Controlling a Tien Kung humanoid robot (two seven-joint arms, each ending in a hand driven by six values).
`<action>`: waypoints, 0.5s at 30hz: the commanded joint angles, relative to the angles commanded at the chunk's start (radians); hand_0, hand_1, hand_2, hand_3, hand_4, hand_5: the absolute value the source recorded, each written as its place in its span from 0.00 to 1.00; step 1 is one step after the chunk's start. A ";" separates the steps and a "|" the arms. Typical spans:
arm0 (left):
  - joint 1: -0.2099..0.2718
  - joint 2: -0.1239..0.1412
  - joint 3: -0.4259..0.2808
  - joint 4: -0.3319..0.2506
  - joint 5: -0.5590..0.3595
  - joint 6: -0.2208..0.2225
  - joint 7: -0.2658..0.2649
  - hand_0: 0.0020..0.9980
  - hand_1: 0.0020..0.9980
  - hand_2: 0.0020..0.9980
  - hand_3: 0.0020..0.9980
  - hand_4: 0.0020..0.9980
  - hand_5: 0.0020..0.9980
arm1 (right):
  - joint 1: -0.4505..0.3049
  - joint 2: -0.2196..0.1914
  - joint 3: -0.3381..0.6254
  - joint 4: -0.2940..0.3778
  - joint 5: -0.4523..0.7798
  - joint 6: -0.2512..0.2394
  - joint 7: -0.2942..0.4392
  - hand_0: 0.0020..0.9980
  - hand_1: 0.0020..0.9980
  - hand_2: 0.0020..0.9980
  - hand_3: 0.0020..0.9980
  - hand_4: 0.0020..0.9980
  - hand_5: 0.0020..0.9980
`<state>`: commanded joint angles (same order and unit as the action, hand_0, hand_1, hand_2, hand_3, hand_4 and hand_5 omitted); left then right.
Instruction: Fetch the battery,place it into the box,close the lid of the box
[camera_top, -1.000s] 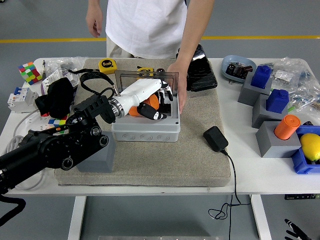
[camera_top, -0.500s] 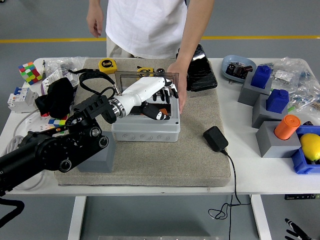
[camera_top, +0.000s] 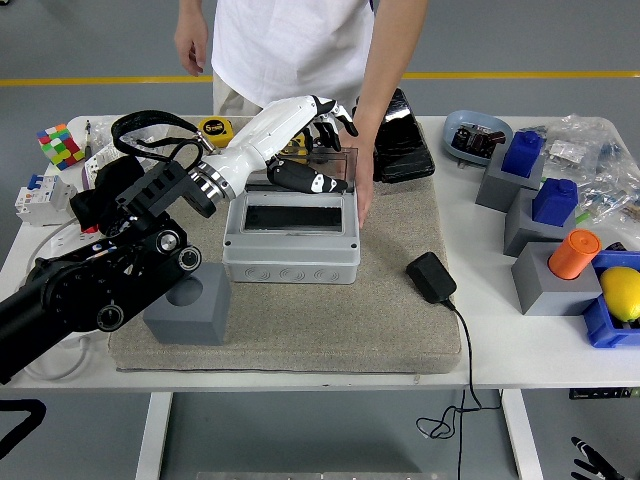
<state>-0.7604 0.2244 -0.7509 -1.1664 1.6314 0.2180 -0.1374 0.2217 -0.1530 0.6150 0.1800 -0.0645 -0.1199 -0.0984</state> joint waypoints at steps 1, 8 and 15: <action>-0.001 0.001 -0.009 0.005 -0.002 -0.011 0.009 0.42 0.62 0.61 0.69 1.00 0.35 | 0.000 0.000 -0.001 0.000 0.000 0.000 0.000 0.62 0.69 0.67 0.55 0.91 0.48; 0.000 0.010 -0.044 0.048 -0.038 -0.111 0.113 0.63 0.77 0.73 0.78 1.00 0.60 | -0.002 0.001 0.000 0.000 0.003 -0.002 0.000 0.62 0.69 0.67 0.55 0.91 0.48; 0.009 0.014 -0.033 0.054 -0.029 -0.152 0.188 0.80 0.89 0.86 0.88 1.00 1.00 | 0.000 0.001 -0.012 0.000 0.012 -0.005 0.004 0.62 0.69 0.67 0.55 0.91 0.48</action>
<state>-0.7513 0.2388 -0.7843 -1.1119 1.6029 0.0660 0.0502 0.2213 -0.1522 0.6031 0.1800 -0.0528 -0.1250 -0.0947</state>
